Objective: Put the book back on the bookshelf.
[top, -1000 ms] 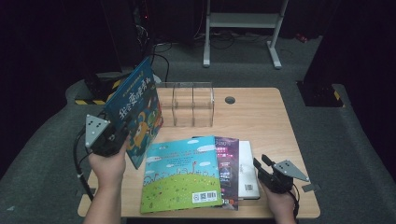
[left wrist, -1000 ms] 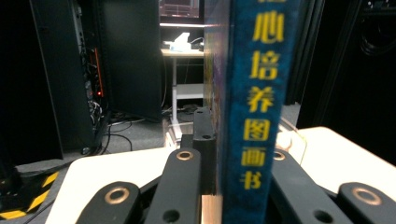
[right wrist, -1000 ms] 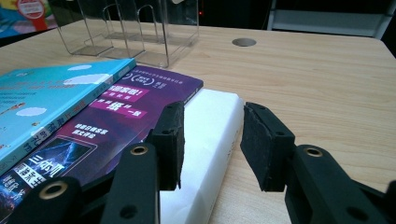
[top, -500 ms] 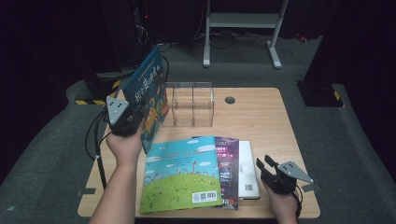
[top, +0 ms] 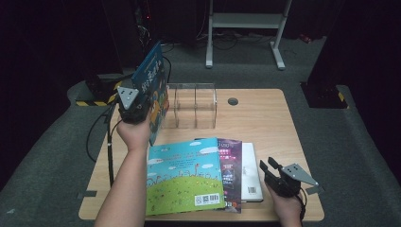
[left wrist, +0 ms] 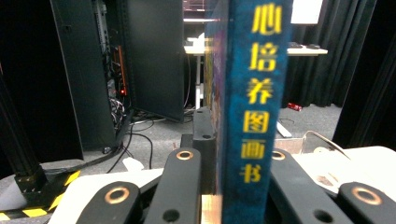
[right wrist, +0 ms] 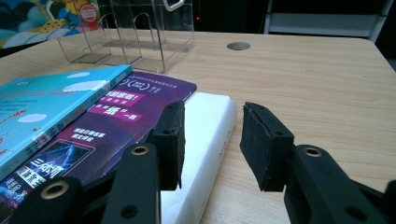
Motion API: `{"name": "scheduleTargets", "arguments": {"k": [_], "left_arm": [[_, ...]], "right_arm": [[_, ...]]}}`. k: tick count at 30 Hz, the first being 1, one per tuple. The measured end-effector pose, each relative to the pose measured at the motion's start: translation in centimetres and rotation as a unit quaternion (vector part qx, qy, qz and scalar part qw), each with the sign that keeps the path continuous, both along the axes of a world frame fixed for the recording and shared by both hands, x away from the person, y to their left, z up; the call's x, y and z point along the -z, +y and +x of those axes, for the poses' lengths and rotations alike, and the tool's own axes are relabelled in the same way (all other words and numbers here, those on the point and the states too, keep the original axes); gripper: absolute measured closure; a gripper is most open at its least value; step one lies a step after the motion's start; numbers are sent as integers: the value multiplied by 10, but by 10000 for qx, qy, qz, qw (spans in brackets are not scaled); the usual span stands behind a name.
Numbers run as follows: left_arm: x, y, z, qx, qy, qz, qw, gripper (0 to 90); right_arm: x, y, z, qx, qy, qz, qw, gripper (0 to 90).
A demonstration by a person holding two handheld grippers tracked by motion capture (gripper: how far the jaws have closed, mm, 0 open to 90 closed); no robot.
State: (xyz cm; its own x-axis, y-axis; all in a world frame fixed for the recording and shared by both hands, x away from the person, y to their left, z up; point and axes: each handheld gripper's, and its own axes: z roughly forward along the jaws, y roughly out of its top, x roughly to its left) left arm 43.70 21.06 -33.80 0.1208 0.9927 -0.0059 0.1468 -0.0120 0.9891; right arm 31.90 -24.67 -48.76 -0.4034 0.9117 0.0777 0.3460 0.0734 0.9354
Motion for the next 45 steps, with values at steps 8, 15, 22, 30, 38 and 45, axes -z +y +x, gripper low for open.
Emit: {"name": "scheduleTargets", "arguments": {"k": [8, 15, 22, 30, 38, 45], "left_arm": [[16, -5, 17, -102, 12, -12, 9999, 833], [22, -8, 24, -152, -42, 60, 9999, 833], [27, -14, 30, -163, -80, 25, 9998, 833], [36, -15, 36, -183, -55, 31, 9998, 833], [43, -13, 36, -218, -131, -8, 9997, 832], [49, -13, 28, -173, -155, 35, 9997, 829]], "right_arm": [[0, -1, 0, 6, 0, 35, 10000, 598], [0, 0, 0, -9, 13, 19, 10000, 597], [0, 0, -1, -7, 12, 41, 10000, 597], [1, 0, -1, -18, 37, 36, 10000, 597], [2, 2, -1, -47, 44, 18, 10000, 597], [2, 2, -1, -58, 98, 12, 9999, 594]]}}
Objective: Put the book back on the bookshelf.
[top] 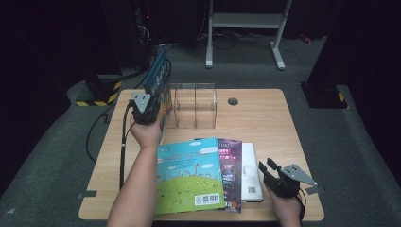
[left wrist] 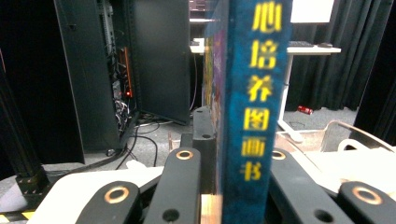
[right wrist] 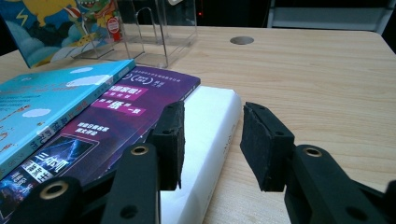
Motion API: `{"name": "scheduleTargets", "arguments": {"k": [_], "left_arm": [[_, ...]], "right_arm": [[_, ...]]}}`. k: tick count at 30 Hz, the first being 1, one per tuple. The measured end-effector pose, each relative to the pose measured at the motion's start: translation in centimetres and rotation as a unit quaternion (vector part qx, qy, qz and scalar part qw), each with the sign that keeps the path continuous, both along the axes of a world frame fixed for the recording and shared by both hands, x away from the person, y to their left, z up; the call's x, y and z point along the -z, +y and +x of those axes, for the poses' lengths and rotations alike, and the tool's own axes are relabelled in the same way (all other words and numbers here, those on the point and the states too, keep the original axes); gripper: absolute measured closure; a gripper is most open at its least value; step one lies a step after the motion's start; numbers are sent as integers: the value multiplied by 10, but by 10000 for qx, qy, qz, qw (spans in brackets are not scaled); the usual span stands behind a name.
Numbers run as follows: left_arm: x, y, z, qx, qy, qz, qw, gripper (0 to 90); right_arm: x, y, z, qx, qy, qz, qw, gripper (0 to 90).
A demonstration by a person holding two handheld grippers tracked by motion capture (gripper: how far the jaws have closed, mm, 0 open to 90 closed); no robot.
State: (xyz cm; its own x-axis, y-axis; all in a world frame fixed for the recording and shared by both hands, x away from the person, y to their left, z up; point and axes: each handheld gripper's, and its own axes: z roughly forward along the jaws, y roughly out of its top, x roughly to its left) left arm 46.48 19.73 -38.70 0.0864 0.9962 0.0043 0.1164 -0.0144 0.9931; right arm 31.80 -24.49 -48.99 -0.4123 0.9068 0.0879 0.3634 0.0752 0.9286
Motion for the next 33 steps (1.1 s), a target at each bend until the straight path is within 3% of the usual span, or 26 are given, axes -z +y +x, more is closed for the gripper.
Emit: {"name": "scheduleTargets", "arguments": {"k": [6, 10, 23, 25, 28, 33], "left_arm": [[3, 4, -9, 31, 37, -65, 10000, 825], [2, 5, -11, 87, 112, 9, 9999, 820], [-16, 10, -7, 327, 579, 15, 9978, 782], [-18, 8, -7, 219, 650, 173, 9975, 811], [-18, 5, -7, 185, 653, 253, 9974, 828], [-18, 1, -6, 84, 552, 168, 9983, 832]], "right_arm": [[-1, 2, -1, -33, -27, -18, 10000, 592], [-1, 3, -1, -56, -26, -20, 10000, 591], [-2, 3, -2, -66, -40, -6, 10000, 585], [-2, 3, -2, -68, -42, -1, 10000, 585], [-2, 3, -2, -72, -42, 11, 10000, 585], [-3, 2, -2, -53, -54, 17, 10000, 585]]}}
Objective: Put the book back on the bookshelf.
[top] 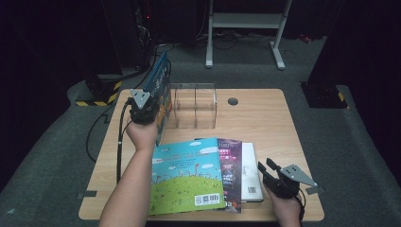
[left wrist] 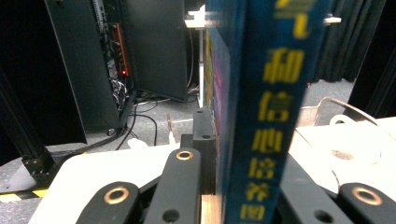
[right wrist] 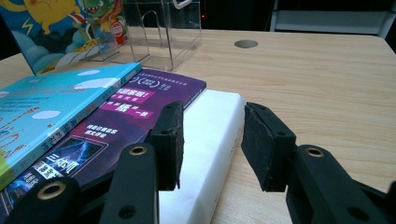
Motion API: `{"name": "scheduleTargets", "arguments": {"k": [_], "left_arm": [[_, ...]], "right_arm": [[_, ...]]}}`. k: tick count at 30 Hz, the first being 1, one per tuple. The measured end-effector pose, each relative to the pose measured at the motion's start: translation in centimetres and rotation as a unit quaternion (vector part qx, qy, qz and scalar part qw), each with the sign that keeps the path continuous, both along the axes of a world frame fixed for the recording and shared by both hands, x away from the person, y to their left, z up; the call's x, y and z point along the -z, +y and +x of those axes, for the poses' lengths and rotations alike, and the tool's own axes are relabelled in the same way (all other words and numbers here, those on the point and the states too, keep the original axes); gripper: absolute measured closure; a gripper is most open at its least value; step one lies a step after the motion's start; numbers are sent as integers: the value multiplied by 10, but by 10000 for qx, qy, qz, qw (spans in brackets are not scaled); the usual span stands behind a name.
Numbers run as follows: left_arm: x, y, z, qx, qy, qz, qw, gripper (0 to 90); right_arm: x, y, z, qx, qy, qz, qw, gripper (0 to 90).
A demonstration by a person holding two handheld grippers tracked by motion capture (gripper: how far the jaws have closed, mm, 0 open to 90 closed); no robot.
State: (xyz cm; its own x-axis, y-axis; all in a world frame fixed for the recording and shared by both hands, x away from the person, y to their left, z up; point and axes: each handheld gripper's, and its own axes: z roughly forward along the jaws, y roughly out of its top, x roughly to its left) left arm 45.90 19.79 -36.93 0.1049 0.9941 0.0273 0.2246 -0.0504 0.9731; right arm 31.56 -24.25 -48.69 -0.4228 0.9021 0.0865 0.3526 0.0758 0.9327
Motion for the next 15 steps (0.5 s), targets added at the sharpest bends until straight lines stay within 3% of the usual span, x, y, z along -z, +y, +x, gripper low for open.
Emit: {"name": "scheduleTargets", "arguments": {"k": [6, 15], "left_arm": [[-2, -1, 6, -109, -52, -79, 9999, 833], [1, -4, 10, -194, -290, -17, 9994, 834]], "right_arm": [[1, 0, 0, 12, 10, 3, 10000, 587], [1, -2, 1, 25, 20, 9, 10000, 587]]}}
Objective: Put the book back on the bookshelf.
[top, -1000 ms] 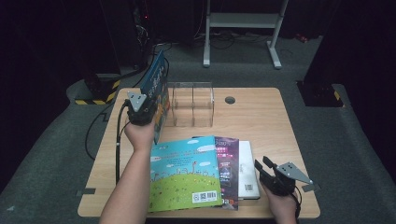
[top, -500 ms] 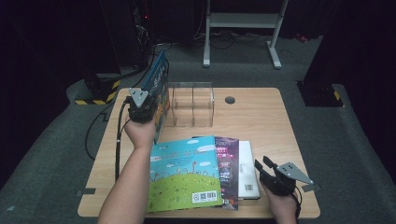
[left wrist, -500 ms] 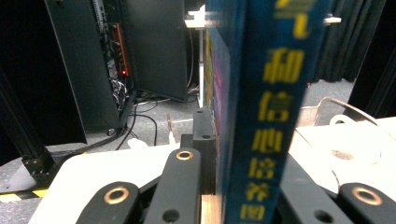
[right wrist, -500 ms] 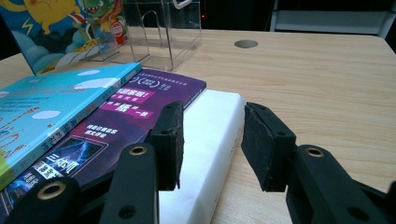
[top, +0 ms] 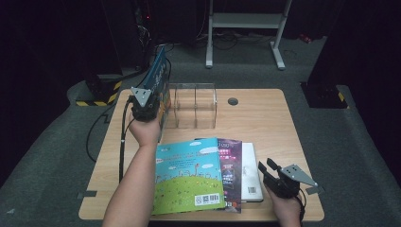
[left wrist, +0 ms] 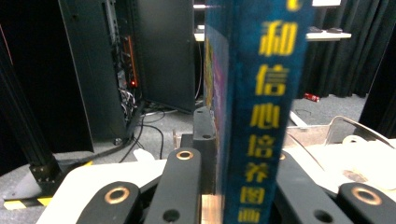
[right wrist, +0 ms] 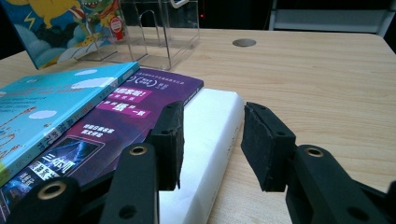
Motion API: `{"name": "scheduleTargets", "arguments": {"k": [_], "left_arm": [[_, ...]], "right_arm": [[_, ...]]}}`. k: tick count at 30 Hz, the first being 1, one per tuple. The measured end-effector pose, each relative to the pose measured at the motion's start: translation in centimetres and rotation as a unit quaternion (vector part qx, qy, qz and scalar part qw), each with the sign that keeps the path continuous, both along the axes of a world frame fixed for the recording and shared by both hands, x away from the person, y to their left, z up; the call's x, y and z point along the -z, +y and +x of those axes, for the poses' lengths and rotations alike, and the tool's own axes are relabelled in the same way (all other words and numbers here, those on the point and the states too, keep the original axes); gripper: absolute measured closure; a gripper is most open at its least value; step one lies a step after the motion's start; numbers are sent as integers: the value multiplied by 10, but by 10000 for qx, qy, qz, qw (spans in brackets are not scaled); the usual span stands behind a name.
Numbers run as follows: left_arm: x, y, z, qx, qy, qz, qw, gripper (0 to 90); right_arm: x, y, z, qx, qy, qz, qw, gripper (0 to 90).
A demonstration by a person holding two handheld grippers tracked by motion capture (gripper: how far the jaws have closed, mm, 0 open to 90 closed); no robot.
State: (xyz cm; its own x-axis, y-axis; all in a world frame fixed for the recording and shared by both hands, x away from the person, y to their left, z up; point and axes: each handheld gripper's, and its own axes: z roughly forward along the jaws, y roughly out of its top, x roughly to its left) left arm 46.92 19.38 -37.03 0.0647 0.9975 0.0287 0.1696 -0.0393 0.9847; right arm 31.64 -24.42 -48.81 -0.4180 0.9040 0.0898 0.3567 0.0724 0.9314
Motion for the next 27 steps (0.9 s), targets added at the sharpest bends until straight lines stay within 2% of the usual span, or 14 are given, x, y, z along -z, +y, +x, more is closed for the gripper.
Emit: {"name": "scheduleTargets", "arguments": {"k": [16, 19, 27], "left_arm": [[10, -1, 4, 13, -170, -157, 9997, 833], [12, -1, 4, -9, -136, -134, 9998, 833], [18, 0, 1, -9, -251, -161, 9996, 832]], "right_arm": [[1, 0, -1, 26, 9, 15, 10000, 588], [0, 0, -1, 19, -1, 1, 10000, 589], [1, 0, -1, 18, 2, -13, 10000, 592]]}}
